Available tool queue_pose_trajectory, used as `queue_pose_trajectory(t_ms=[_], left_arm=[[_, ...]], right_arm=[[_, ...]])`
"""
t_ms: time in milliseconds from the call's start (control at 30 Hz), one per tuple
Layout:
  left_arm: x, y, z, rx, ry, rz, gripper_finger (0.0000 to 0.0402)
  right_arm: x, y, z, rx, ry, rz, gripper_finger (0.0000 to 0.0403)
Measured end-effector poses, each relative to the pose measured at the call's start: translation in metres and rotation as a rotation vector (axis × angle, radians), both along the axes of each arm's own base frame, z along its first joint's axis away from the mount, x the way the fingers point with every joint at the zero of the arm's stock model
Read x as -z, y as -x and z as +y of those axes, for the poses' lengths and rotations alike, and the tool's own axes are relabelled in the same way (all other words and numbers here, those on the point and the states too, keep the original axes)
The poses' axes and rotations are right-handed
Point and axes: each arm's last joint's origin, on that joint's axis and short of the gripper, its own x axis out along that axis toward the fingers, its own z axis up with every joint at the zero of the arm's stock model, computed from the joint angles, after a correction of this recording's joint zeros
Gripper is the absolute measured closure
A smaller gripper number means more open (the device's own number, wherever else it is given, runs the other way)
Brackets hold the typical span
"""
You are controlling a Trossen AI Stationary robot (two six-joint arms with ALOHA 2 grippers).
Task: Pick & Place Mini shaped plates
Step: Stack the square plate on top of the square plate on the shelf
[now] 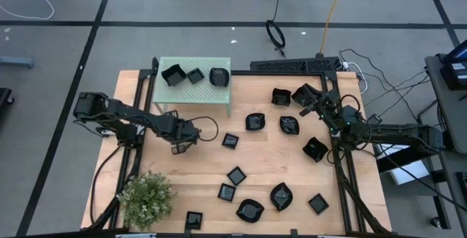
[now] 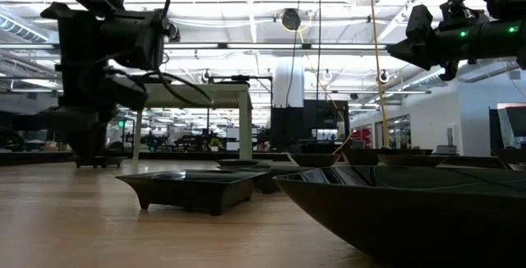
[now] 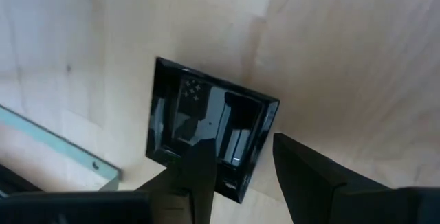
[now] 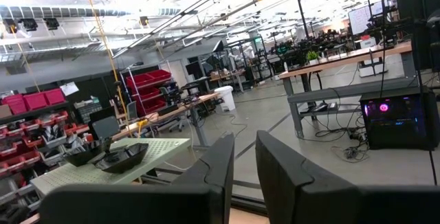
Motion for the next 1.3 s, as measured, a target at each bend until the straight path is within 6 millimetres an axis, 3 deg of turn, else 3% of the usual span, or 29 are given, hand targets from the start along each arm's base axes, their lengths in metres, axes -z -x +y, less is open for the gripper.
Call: queue_pose_trajectory(t_ms=[367,500,667,833,1067,1300], left_arm=[[0.011,0.003,0.002,0.089,-0.023,-0.018,0.0257],[0.011,0.002,0.002,0.143,-0.008,-0.005,0.0296],[0.011,0.002,0.001,0.165,0.051,-0.004,0.0383],[0.004,-0.002,-0.002,0.225,0.085,-0.024,0.0387],[-0.038,-0.016,-0.005,0.335,0.131,-0.209,0.0393],[-0.1,-0.023,-0.005,0.426,0.076,-0.46,0.0396]], right_arm=[[0.0,0.0,0.0,0.0,0.0,0.0,0.0351],[0.0,0.0,0.0,0.0,0.0,0.0,0.0351],[0.0,0.0,0.0,0.0,0.0,0.0,0.0351],[0.0,0.0,0.0,0.0,0.0,0.0,0.0351],[0.0,0.0,0.0,0.0,0.0,0.001,0.0351],[0.0,0.0,0.0,0.0,0.0,0.001,0.0351]])
